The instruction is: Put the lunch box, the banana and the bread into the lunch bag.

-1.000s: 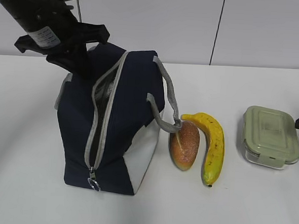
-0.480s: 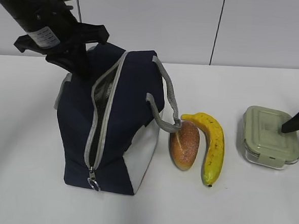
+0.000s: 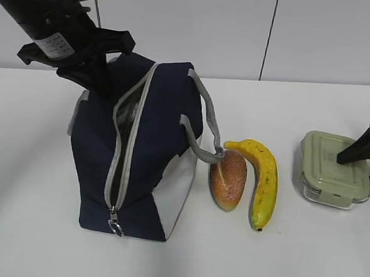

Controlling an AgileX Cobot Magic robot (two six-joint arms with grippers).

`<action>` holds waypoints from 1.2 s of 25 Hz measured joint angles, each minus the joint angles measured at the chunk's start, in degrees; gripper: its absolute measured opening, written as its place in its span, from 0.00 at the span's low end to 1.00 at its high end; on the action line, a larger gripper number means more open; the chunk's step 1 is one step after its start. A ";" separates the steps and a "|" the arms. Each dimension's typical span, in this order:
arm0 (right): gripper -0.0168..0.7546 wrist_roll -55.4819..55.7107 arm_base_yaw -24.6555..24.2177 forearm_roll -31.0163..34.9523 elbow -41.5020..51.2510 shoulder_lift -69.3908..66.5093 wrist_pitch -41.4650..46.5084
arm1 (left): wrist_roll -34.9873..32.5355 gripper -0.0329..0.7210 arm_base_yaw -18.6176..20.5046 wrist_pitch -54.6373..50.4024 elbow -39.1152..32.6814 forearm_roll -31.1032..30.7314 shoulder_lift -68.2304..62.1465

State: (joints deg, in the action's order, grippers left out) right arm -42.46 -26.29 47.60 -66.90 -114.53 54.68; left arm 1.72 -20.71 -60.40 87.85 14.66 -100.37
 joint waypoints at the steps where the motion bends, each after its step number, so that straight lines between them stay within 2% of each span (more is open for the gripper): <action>1: 0.83 0.00 0.00 0.42 -0.14 -0.54 0.36 | 0.00 0.04 0.00 0.00 0.00 0.00 0.00; 13: 0.78 -4.61 0.00 8.82 -0.28 -4.72 5.81 | 0.00 0.04 0.00 0.05 0.00 -0.06 0.00; 15: 0.73 -4.91 0.00 9.20 -0.28 -4.98 6.58 | 0.00 0.04 0.00 0.05 0.00 -0.06 0.00; 20: 0.53 -5.14 0.00 11.27 -0.37 -4.98 8.22 | 0.00 0.04 0.00 0.05 0.00 -0.06 0.00; 21: 0.52 -5.25 -0.10 11.88 -0.37 -5.07 8.32 | 0.00 0.04 0.00 0.05 0.00 -0.06 0.00; 25: 0.51 -5.25 -0.10 15.01 -0.37 -5.30 8.47 | 0.00 0.04 0.00 0.05 0.00 -0.06 0.00; 30: 0.51 -8.73 -0.10 24.59 -0.27 -5.66 9.47 | 0.00 0.04 0.00 0.05 0.00 -0.06 0.00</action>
State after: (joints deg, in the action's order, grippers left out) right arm -51.19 -26.38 72.19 -67.17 -120.19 64.15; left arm 1.72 -20.71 -60.35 87.85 14.60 -100.37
